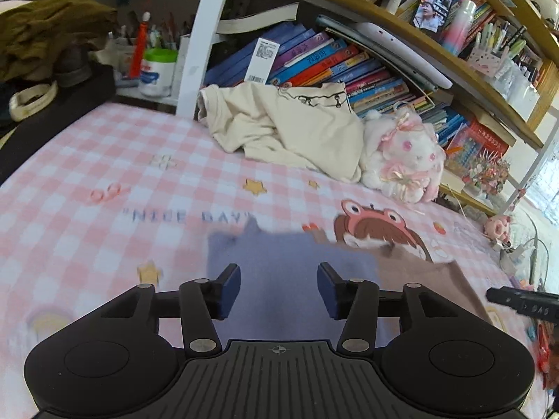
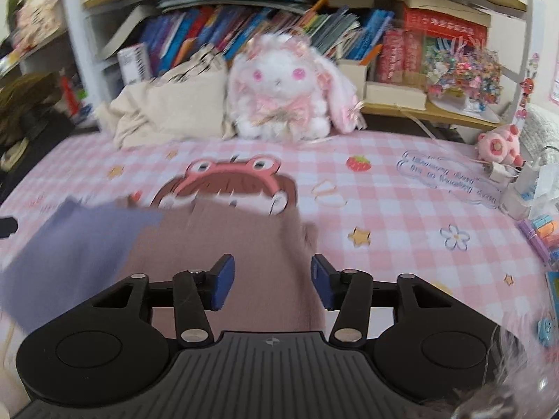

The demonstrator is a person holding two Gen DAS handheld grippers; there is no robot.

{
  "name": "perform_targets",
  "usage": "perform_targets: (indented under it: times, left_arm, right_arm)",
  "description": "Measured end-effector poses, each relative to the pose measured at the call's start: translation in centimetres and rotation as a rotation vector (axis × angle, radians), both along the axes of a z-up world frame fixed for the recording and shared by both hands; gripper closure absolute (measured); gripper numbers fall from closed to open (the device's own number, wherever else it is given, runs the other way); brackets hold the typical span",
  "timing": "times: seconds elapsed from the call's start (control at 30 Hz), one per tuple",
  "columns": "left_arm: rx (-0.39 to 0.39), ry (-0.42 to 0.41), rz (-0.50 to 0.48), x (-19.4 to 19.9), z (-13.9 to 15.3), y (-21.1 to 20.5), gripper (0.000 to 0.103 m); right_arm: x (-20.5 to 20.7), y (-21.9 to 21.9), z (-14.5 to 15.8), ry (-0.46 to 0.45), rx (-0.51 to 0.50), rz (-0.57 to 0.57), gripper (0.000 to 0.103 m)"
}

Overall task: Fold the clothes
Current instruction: 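Move the left gripper to the lavender side edge and grasp it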

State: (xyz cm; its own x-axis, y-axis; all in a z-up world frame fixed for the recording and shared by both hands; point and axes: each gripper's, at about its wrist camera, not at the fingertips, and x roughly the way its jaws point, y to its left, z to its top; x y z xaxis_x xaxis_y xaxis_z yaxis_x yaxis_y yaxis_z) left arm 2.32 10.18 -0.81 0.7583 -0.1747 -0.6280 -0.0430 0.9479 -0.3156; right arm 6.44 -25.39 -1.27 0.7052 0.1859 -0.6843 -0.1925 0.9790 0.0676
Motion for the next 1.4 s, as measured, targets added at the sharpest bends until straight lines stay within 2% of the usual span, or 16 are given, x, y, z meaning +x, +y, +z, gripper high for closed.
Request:
perform_targets:
  times: [0.03,0.23,0.43,0.47,0.6,0.83,1.0,1.07,1.13,1.2,1.3,1.4]
  left_arm:
    - [-0.002,0.007,0.019,-0.9,-0.2,-0.7,0.049]
    - [-0.096,0.038,0.135,-5.1,-1.5,-4.3,0.049]
    - [-0.057,0.079,0.178,-8.0,-2.2,-7.6,0.047]
    - [-0.056,0.09,0.189,-8.4,-2.3,-7.9,0.043]
    - [-0.071,0.131,0.222,-9.6,-2.9,-8.9,0.042]
    - [-0.109,0.159,0.221,-9.6,-3.3,-8.7,0.04]
    - [-0.13,0.208,0.201,-8.4,-3.9,-7.9,0.038]
    - [-0.136,0.231,0.194,-8.0,-4.2,-7.2,0.031]
    - [-0.186,0.248,0.183,-7.6,-4.6,-6.3,0.031]
    - [-0.277,0.253,0.206,-7.4,-5.1,-4.8,0.031]
    - [-0.46,0.23,0.273,-7.5,-6.1,-1.9,0.031]
    - [-0.648,0.214,0.341,-7.6,-7.7,0.6,0.032]
  right_arm:
    - [-0.6,0.0,-0.1,0.003,-0.003,0.014,0.053]
    - [-3.6,-1.5,-1.8,0.056,0.011,0.099,0.053]
    - [-5.9,-2.0,-2.3,0.055,0.003,0.225,0.052]
    - [-6.2,-2.0,-2.4,0.053,0.004,0.243,0.052]
    - [-7.0,-2.4,-2.7,0.07,0.01,0.285,0.052]
    - [-7.4,-1.7,-2.5,0.076,-0.017,0.31,0.052]
    - [-7.5,-0.7,-2.8,0.093,-0.04,0.273,0.049]
    - [-7.5,-0.3,-2.8,0.099,-0.043,0.26,0.044]
    - [-7.6,0.2,-2.9,0.104,-0.05,0.245,0.041]
    - [-7.7,0.7,-2.9,0.104,-0.056,0.228,0.037]
    - [-7.8,1.1,-2.8,0.098,-0.054,0.194,0.037]
    - [-8.1,1.4,-2.7,0.1,-0.052,0.168,0.042]
